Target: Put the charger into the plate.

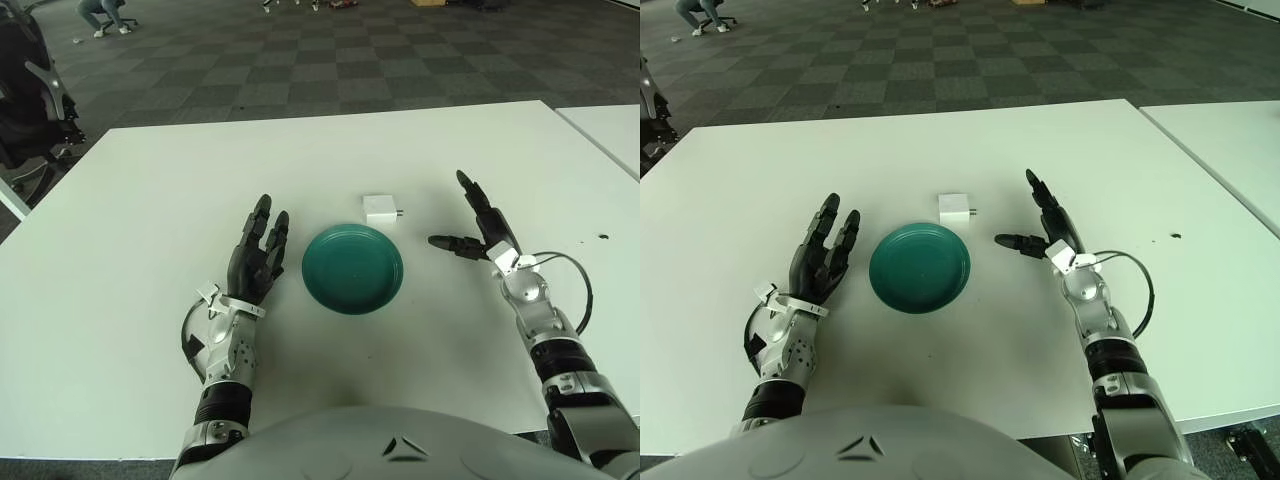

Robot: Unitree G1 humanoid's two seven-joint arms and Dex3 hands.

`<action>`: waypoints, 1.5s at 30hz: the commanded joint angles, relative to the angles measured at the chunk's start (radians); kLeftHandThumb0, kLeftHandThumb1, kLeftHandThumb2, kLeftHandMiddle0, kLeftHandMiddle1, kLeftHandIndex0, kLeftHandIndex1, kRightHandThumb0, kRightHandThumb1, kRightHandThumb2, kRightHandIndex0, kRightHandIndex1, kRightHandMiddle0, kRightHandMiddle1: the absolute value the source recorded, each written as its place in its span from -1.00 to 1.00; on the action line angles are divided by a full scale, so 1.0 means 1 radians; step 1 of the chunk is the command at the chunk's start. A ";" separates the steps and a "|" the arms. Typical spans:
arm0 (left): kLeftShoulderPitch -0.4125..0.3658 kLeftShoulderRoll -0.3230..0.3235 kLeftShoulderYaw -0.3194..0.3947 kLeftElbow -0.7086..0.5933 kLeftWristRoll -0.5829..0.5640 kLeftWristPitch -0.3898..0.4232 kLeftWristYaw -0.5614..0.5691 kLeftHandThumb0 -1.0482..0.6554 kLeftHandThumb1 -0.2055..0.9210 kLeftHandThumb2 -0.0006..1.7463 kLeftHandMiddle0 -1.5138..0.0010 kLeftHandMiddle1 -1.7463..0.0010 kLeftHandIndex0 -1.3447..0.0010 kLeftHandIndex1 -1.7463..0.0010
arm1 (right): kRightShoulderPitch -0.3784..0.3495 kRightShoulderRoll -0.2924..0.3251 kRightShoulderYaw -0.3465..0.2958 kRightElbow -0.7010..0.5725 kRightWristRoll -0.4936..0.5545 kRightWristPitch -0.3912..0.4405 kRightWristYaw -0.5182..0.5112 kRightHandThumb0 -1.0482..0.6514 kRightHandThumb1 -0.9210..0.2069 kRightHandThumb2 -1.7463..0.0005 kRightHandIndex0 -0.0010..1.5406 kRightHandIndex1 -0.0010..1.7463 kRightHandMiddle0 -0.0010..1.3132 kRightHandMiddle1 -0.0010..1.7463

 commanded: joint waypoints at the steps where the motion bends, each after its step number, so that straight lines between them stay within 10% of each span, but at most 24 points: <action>1: 0.070 -0.065 -0.003 0.102 -0.018 0.044 0.000 -0.99 1.00 -0.26 0.92 0.99 0.99 0.66 | -0.133 -0.050 0.066 -0.036 -0.161 0.054 -0.034 -0.91 -0.98 0.97 -0.84 -0.98 -0.99 -0.79; 25: 0.090 -0.081 -0.008 0.075 -0.020 0.053 0.031 -1.00 1.00 -0.14 0.94 1.00 1.00 0.63 | -0.387 -0.145 0.430 0.130 -0.576 0.072 -0.102 -0.99 -0.99 0.92 -1.00 -1.00 -1.00 -1.00; 45: 0.089 -0.096 -0.009 0.077 -0.048 0.046 0.016 -1.00 1.00 -0.26 0.95 1.00 1.00 0.63 | -0.512 -0.105 0.540 0.241 -0.598 0.052 0.035 -0.90 -1.00 0.95 -1.00 -1.00 -1.00 -1.00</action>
